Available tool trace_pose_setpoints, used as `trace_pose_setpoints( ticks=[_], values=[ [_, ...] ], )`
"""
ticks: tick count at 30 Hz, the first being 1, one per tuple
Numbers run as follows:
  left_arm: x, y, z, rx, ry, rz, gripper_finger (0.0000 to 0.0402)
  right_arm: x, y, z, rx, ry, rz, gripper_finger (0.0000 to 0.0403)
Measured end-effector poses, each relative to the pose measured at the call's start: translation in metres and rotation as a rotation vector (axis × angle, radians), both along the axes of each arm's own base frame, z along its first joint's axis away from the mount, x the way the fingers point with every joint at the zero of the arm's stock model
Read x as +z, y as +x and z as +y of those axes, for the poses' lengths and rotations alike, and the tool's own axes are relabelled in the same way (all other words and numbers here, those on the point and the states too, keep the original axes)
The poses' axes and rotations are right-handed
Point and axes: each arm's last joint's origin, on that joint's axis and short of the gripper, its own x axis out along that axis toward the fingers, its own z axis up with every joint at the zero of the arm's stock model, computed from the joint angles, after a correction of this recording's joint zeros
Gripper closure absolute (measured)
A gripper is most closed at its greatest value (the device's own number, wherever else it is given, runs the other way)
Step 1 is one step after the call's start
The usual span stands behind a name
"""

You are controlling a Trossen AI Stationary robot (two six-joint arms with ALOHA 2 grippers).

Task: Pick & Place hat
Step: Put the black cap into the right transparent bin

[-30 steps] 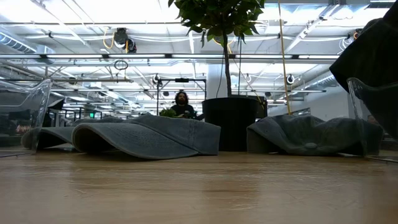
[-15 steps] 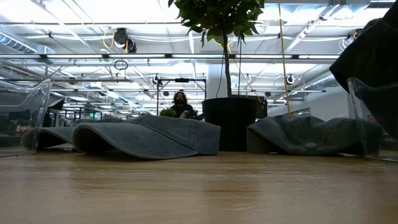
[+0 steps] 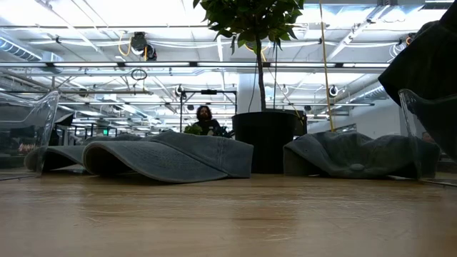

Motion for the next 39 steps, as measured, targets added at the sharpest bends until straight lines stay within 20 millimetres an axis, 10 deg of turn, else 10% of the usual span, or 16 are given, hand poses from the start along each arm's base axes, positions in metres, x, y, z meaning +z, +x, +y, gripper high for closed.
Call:
trace_pose_setpoints(
  ticks=[8, 21, 39],
  values=[
    [0.000, 0.000, 0.003, 0.011, 0.001, -0.001, 0.0227, -0.019, 0.012, 0.037, 0.022, 0.039, 0.104, 0.0394],
    [0.000, 0.000, 0.005, 0.005, -0.031, 0.014, 0.0227, -0.070, 0.016, 0.077, -0.047, -0.152, 0.285, 0.0402],
    [0.000, 0.000, 0.004, -0.013, -0.064, 0.029, 0.0227, -0.116, 0.001, 0.023, -0.229, -0.499, 0.316, 0.0403]
  ],
)
